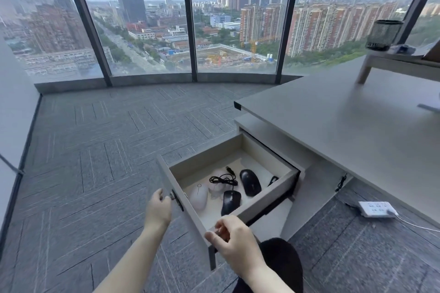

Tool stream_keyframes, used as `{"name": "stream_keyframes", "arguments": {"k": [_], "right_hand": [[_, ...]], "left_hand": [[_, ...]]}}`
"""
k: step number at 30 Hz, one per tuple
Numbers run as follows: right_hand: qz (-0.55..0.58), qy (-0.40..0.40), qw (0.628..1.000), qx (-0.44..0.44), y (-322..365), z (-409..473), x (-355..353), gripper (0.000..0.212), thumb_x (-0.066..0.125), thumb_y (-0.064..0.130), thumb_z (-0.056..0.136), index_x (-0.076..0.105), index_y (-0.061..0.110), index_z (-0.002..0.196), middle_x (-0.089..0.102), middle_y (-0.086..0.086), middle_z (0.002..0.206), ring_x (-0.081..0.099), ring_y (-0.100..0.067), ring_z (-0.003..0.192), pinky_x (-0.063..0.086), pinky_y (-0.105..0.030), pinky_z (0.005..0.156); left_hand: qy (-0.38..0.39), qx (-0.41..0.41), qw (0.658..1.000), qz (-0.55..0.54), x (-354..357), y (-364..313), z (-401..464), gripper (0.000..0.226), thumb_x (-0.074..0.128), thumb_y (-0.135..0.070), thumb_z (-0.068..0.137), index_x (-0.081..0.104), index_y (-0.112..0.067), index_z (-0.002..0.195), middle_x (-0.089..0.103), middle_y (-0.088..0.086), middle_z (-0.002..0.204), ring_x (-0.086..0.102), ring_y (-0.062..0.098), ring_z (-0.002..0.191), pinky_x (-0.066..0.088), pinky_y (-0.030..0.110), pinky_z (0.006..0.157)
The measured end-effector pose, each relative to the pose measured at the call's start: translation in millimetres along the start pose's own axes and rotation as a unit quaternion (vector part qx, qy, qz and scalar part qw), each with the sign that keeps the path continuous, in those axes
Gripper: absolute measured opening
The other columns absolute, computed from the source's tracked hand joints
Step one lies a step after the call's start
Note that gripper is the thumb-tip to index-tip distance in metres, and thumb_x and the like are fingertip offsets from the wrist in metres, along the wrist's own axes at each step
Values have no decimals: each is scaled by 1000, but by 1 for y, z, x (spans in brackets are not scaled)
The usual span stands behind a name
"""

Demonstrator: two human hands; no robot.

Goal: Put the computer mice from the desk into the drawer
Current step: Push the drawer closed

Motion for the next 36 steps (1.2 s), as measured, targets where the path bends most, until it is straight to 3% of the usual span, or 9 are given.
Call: {"name": "stream_keyframes", "arguments": {"k": [4, 7, 11, 17, 24, 28, 30, 33, 36], "right_hand": [[-29, 33, 999, 8, 1, -15, 12, 59, 59, 77, 69, 56, 27, 101, 58, 8, 100, 54, -9, 95, 47, -25, 81], [-62, 37, 997, 13, -2, -17, 21, 59, 60, 75, 70, 54, 28, 106, 57, 9, 105, 54, -10, 98, 48, -29, 82], [-61, 12, 998, 25, -9, -11, 22, 44, 63, 64, 78, 54, 27, 101, 58, 9, 100, 56, -10, 90, 51, -29, 77], [-24, -36, 996, 73, -35, -1, 0, 38, 63, 61, 76, 53, 30, 95, 60, 11, 95, 59, -7, 82, 54, -31, 71], [-2, -97, 989, 116, -69, 21, -47, 31, 67, 52, 82, 55, 28, 97, 60, 11, 91, 59, -5, 79, 52, -27, 70], [-11, -140, 977, 162, -92, 35, -74, 43, 68, 51, 82, 51, 22, 108, 59, 4, 100, 55, -6, 77, 42, -19, 57], [-12, -169, 967, 189, -101, 39, -86, 50, 69, 50, 82, 46, 19, 113, 56, 1, 105, 55, -15, 77, 41, -24, 54], [0, -228, 949, 217, -114, 45, -99, 59, 72, 50, 79, 42, 19, 119, 54, -4, 113, 55, -21, 88, 49, -33, 64], [11, -267, 934, 236, -131, 53, -110, 75, 73, 51, 78, 40, 15, 134, 50, -10, 132, 57, -26, 108, 50, -32, 73]], "left_hand": [[55, -83, 986, -135, 13, 14, -11, 47, 40, -23, 99, 39, -12, 145, 58, 6, 117, 57, 28, 104, 48, 44, 91], [95, -111, 970, -196, 23, 17, -14, 40, 43, -31, 98, 49, -18, 136, 62, 7, 123, 63, 28, 104, 50, 44, 90], [104, -116, 964, -214, 32, 19, -8, 44, 45, -30, 98, 45, -21, 140, 64, 6, 125, 65, 25, 104, 53, 41, 86], [131, -118, 959, -222, 63, -1, 4, 46, 49, -30, 95, 45, -21, 140, 63, 8, 129, 66, 26, 103, 56, 35, 70], [161, -113, 950, -242, 127, -38, 16, 52, 48, -25, 96, 37, -21, 146, 56, 7, 137, 62, 25, 113, 55, 42, 85], [178, -121, 943, -255, 167, -64, 21, 51, 47, -21, 98, 34, -19, 147, 55, 2, 126, 58, 26, 118, 51, 46, 97], [188, -125, 940, -257, 185, -75, 25, 53, 45, -21, 97, 32, -20, 148, 55, 4, 131, 58, 25, 118, 52, 44, 94], [196, -134, 936, -261, 211, -90, 31, 52, 43, -18, 98, 33, -21, 148, 52, 4, 137, 56, 26, 120, 51, 46, 96], [206, -146, 926, -281, 234, -107, 33, 53, 40, -15, 98, 30, -23, 149, 50, 4, 135, 54, 27, 123, 46, 49, 103]]}}
Point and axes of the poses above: each hand's wrist, its own z-axis towards the middle knuckle, its own x-axis out of the palm, y = z × x, the point moved 2 cm from there along z, towards the middle knuckle
